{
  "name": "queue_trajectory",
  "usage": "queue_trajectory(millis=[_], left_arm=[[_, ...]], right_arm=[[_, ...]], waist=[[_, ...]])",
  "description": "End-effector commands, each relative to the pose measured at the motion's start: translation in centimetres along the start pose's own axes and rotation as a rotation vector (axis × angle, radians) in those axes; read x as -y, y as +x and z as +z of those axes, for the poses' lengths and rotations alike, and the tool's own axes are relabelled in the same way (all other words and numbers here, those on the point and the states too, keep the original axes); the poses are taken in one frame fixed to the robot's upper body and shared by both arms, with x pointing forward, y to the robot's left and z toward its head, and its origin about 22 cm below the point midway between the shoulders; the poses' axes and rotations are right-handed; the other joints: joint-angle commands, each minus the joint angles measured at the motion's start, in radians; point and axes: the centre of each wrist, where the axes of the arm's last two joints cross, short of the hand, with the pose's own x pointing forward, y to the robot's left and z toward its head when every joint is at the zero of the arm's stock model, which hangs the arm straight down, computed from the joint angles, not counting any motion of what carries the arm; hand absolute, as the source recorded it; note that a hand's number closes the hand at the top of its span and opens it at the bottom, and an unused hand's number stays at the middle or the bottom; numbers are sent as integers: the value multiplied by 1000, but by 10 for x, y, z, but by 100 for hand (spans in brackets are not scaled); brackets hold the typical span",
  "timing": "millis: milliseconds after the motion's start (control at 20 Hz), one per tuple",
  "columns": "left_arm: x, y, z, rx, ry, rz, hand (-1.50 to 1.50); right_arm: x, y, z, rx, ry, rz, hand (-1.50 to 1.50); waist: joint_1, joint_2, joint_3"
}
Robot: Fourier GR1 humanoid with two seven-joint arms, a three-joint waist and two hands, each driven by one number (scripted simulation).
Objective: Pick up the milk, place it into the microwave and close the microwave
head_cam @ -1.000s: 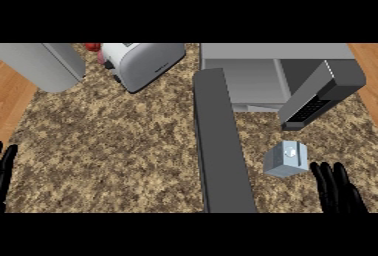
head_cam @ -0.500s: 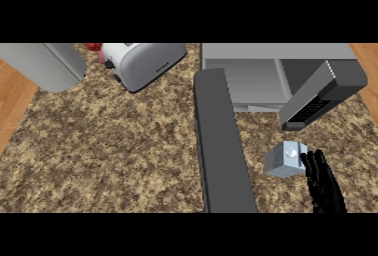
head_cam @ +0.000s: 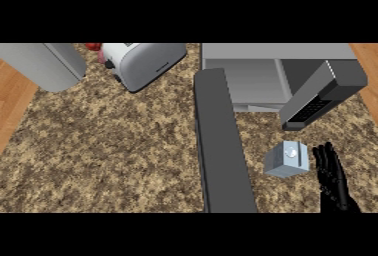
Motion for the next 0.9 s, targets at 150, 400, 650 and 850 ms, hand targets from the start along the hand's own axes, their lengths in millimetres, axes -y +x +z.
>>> queue_trajectory(millis=[150, 400, 650, 850], left_arm=[[5, 13, 4, -7, -4, 4, -150], [-12, 9, 11, -12, -5, -7, -150], [-9, 2, 17, 11, 0, -6, -150], [-3, 4, 2, 3, 11, 23, -150]], right_arm=[[12, -55, 6, -57, -38, 41, -150], [35, -78, 14, -66, -41, 44, -150], [43, -86, 8, -74, -40, -3, -150], [46, -130, 14, -70, -19, -5, -150]], waist=[[3, 1, 0], [2, 0, 0], [2, 0, 0], [2, 2, 0]])
